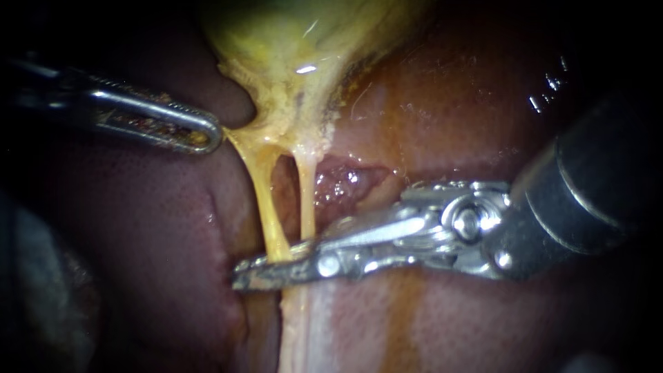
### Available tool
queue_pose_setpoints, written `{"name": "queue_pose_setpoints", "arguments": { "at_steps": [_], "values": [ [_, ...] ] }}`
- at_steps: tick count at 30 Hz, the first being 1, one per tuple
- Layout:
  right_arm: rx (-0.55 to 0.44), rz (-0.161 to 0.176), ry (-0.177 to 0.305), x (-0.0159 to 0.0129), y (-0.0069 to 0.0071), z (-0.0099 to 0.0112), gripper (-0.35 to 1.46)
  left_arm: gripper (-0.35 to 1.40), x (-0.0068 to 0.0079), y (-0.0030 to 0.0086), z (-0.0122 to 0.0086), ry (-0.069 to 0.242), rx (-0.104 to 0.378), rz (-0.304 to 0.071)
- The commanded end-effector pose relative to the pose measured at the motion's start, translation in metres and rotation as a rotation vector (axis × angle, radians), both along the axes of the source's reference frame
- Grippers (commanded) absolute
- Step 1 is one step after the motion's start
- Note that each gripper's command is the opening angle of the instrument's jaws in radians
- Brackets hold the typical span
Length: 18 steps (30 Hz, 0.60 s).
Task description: Going back first clip left tube
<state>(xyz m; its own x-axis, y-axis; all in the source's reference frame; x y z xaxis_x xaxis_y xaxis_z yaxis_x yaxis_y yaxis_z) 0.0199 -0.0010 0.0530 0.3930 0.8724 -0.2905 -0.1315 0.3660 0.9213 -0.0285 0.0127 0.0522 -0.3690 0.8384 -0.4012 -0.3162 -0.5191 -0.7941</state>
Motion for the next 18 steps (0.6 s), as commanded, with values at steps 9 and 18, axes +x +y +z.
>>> {"name": "queue_pose_setpoints", "arguments": {
  "at_steps": [9,18],
  "values": [
    [-0.029,0.031,0.091,0.0008,-0.0001,0.0019,0.34,-0.35,0.0,0.0,0.0,0.0,0.0,0.0],
    [-0.258,0.014,0.124,0.0009,0.001,0.0044,0.45,-0.35,0.0,0.0,0.0,0.0,0.0,0.0]
  ]
}}
